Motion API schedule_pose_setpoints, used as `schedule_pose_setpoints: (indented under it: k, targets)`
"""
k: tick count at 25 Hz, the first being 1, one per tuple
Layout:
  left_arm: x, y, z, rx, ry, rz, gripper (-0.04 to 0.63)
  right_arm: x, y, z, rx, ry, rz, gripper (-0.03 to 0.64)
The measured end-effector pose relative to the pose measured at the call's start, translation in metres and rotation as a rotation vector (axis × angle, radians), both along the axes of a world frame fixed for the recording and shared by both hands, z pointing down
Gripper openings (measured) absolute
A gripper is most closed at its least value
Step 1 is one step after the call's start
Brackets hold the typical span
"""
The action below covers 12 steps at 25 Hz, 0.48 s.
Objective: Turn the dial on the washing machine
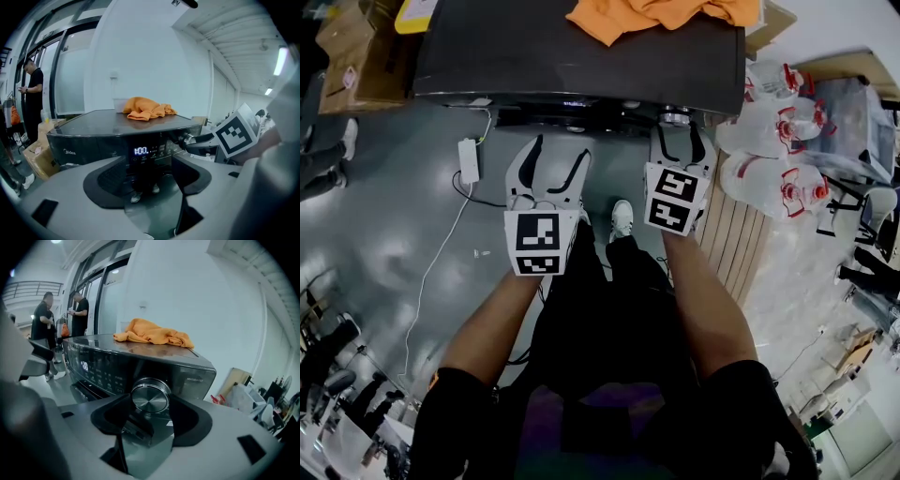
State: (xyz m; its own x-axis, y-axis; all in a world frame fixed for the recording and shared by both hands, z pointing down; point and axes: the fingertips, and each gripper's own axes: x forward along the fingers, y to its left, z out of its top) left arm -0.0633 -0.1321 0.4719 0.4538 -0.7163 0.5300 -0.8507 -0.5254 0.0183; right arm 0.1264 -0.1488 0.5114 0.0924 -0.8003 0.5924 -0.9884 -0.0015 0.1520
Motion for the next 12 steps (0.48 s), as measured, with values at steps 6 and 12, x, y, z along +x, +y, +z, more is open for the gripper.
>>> schedule_pose_setpoints:
  k: [6,12]
  targets:
    - [-0.0025,0.0001,-0.0018,0.001,0.001,0.001,0.302,0.0056,0.0016,0.0006,0.035,-0.265,0.065,0.270]
    - [-0.0022,-0.0025,0.0012,0.001,-0.001,0.004,0.302,0.0087,-0.0007,0.0037,0.042,-0.399,0.103,0.273]
